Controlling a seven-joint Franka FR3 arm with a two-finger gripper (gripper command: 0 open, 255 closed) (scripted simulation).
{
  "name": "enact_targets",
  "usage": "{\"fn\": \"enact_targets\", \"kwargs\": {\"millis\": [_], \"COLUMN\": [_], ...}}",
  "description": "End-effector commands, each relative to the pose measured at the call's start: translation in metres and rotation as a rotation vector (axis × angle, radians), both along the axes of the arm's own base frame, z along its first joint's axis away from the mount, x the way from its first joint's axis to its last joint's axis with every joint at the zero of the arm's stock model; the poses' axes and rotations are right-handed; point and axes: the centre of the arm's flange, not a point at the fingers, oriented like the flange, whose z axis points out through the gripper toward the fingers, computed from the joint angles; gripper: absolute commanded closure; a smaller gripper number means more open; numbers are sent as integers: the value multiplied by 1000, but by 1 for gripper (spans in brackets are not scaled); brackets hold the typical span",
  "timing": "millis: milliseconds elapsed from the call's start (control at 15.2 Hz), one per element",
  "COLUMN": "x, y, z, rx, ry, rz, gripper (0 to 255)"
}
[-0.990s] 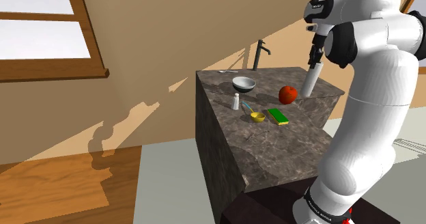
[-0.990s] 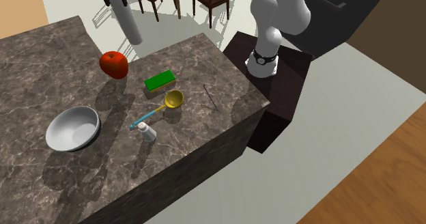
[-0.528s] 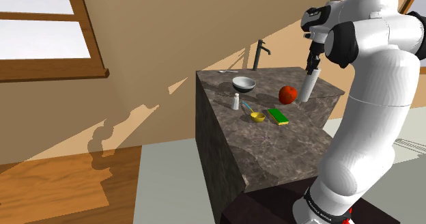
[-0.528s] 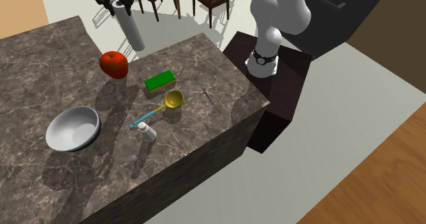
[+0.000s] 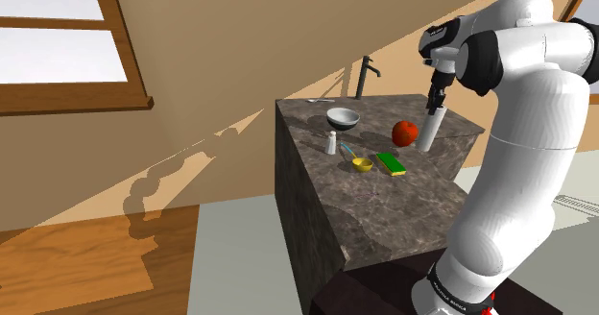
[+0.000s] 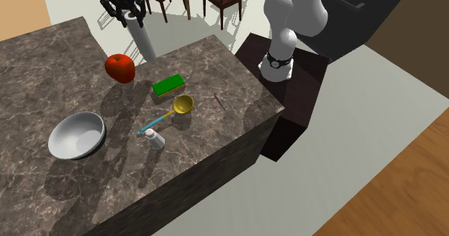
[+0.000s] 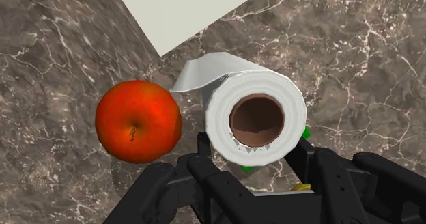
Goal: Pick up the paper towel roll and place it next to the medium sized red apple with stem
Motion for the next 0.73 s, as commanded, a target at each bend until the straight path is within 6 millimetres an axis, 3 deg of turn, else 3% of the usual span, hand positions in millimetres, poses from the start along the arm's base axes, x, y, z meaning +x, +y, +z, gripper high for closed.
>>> {"fn": "enact_targets", "kwargs": {"millis": [0, 660], "x": [1, 1], "y": [0, 0], "z": [-11, -60], "rx": [-1, -1], "ry": [0, 0], "rz": [0, 0], "gripper": [255, 255]}}
